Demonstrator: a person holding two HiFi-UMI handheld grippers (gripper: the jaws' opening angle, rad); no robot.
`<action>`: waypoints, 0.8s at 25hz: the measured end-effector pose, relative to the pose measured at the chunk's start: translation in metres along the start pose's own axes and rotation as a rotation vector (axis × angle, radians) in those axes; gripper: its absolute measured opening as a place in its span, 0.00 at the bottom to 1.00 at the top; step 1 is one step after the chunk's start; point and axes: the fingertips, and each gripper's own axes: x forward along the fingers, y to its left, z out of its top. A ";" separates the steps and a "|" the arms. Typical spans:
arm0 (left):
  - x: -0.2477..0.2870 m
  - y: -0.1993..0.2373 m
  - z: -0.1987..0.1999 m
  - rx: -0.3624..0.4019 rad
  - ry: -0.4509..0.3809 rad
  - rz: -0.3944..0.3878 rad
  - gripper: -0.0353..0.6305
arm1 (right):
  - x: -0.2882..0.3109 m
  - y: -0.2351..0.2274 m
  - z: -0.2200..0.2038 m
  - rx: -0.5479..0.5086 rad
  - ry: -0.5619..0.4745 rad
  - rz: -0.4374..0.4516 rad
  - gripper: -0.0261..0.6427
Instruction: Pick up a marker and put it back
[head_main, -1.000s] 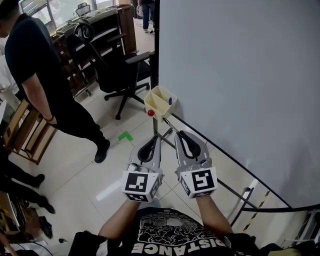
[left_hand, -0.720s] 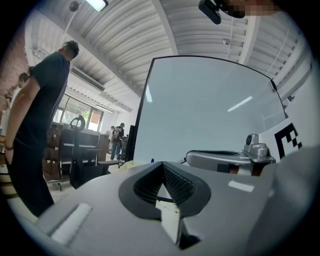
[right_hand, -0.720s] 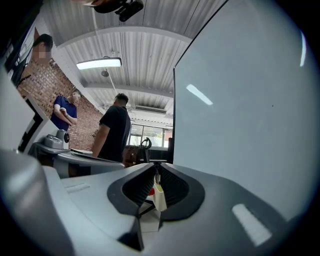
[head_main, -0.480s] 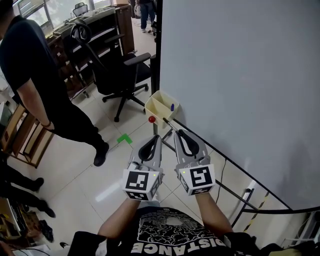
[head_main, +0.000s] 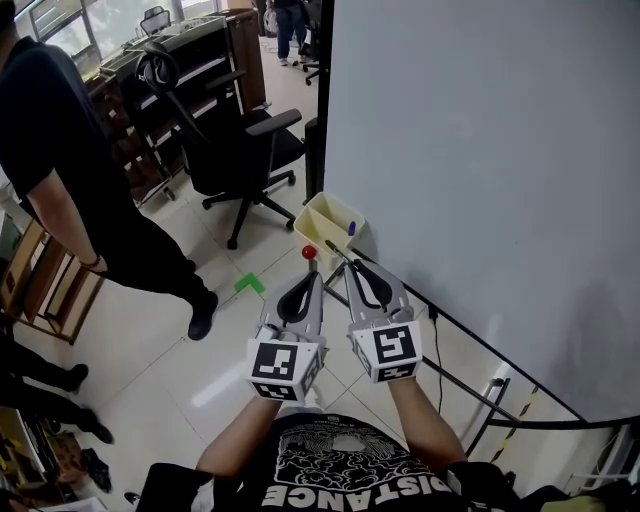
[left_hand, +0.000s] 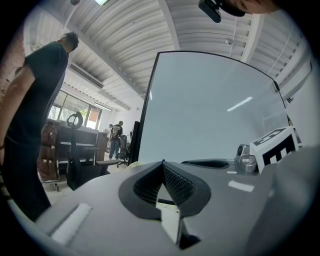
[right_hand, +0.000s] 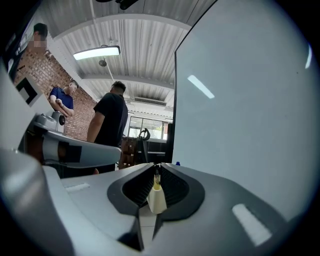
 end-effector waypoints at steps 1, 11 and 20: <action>0.002 0.001 0.000 -0.001 0.002 -0.002 0.06 | 0.003 -0.001 -0.003 0.001 0.006 -0.001 0.09; 0.009 0.012 -0.009 -0.006 0.021 -0.012 0.06 | 0.032 -0.002 -0.029 0.030 0.055 -0.004 0.09; 0.011 0.024 -0.011 -0.009 0.030 0.000 0.06 | 0.045 -0.001 -0.044 0.040 0.079 -0.006 0.09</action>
